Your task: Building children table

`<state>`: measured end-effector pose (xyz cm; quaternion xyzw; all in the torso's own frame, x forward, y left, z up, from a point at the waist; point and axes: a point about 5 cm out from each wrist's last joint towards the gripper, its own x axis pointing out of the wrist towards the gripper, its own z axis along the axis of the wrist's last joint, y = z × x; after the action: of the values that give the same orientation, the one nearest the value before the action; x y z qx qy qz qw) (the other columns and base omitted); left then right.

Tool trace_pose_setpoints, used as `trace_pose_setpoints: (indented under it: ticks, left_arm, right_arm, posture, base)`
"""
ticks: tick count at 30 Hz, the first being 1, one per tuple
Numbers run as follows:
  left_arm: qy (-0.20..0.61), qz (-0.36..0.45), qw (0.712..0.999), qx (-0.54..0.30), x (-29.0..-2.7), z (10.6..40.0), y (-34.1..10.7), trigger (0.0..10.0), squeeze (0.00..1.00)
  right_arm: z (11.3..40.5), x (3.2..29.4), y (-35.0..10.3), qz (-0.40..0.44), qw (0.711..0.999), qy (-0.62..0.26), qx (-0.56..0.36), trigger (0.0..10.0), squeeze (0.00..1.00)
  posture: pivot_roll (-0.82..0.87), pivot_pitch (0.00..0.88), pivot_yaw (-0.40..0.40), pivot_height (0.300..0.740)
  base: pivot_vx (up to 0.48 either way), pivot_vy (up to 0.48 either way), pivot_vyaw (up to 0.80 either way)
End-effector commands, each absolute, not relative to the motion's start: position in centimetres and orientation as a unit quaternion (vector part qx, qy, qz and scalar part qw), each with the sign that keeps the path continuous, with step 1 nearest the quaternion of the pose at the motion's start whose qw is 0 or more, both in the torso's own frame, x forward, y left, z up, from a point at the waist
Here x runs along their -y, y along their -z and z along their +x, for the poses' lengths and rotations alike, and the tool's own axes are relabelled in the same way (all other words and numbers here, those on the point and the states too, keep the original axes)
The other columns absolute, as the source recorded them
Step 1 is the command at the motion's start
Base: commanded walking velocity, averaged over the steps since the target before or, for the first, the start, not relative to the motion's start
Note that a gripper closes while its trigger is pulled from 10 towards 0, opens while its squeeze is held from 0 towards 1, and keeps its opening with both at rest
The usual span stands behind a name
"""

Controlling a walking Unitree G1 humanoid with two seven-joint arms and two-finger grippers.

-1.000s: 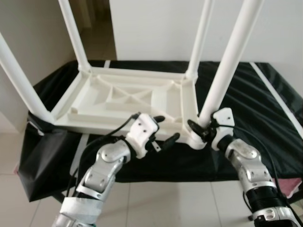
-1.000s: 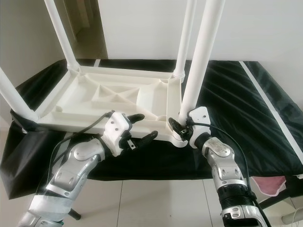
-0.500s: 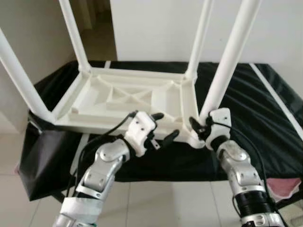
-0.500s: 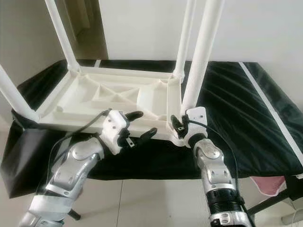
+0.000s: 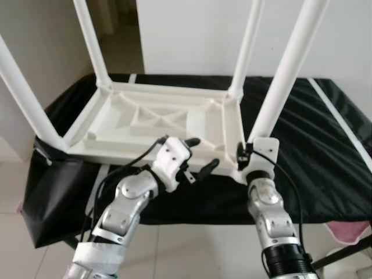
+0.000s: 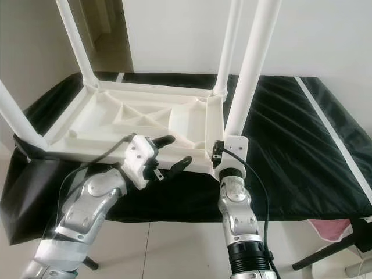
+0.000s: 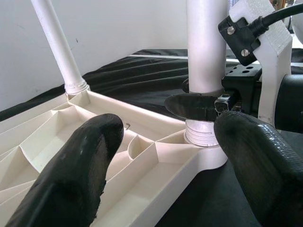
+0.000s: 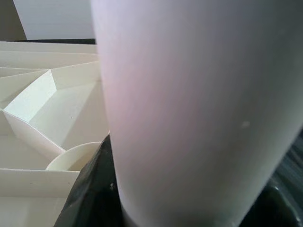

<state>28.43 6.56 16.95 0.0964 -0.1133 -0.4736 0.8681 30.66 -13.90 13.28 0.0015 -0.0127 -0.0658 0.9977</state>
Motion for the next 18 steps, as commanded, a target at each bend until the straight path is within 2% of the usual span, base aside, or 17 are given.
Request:
trace_pose_setpoints:
  ticks: [1, 3, 4, 5, 6, 7, 12, 18]
  left_arm:
    - [0.463, 0.098, 0.874, 0.112, -6.7, 28.6, -16.8, 10.0, 0.0]
    - [0.463, 0.098, 0.874, 0.112, -6.6, 28.6, -16.8, 10.0, 0.0]
    - [0.463, 0.098, 0.873, 0.113, -6.6, 28.6, -16.8, 10.0, 0.0]
    - [0.463, 0.098, 0.873, 0.113, -6.6, 28.6, -16.8, 10.0, 0.0]
    - [0.463, 0.097, 0.873, 0.114, -6.6, 28.6, -16.8, 10.0, 0.0]
    - [0.464, 0.097, 0.873, 0.114, -6.6, 28.6, -16.8, 10.0, 0.0]
    - [0.466, 0.096, 0.872, 0.114, -6.5, 28.5, -16.8, 10.0, 0.0]
    - [0.467, 0.096, 0.872, 0.114, -6.5, 28.5, -16.8, 10.0, 0.0]
  right_arm:
    - [30.2, 14.1, -11.5, -0.001, 0.997, 0.071, -0.032, 10.0, 0.0]
    - [30.2, 14.2, -11.6, -0.001, 0.997, 0.073, -0.031, 10.0, 0.0]
    - [30.2, 14.2, -11.6, -0.003, 0.997, 0.076, -0.03, 10.0, 0.1]
    - [30.2, 14.2, -11.6, -0.003, 0.997, 0.076, -0.03, 10.0, 0.1]
    - [30.2, 14.1, -11.8, -0.012, 0.997, 0.071, -0.022, 10.0, 0.78]
    - [30.1, 13.9, -12.1, -0.021, 0.998, 0.057, -0.011, 10.0, 1.0]
    - [29.9, 13.8, -12.6, -0.039, 0.999, 0.027, 0.01, 10.0, 1.0]
    - [29.7, 14.7, -12.9, -0.04, 0.999, 0.002, 0.025, 10.0, 1.0]
  posture:
    - [0.03, 0.0, -0.029, 0.74]
    - [0.03, 0.0, -0.03, 0.74]
    - [0.03, 0.0, -0.031, 0.74]
    - [0.03, 0.0, -0.031, 0.74]
    - [0.03, 0.0, -0.031, 0.74]
    - [0.03, 0.0, -0.031, 0.74]
    - [0.02, 0.0, -0.032, 0.74]
    - [0.02, 0.0, -0.031, 0.74]
  base:
    - [0.0, 0.0, 0.0]
    - [0.0, 0.0, 0.0]
    - [0.0, 0.0, 0.0]
    - [0.0, 0.0, 0.0]
    - [0.0, 0.0, 0.0]
    - [0.0, 0.0, 0.0]
    - [0.0, 0.0, 0.0]
    - [0.0, 0.0, 0.0]
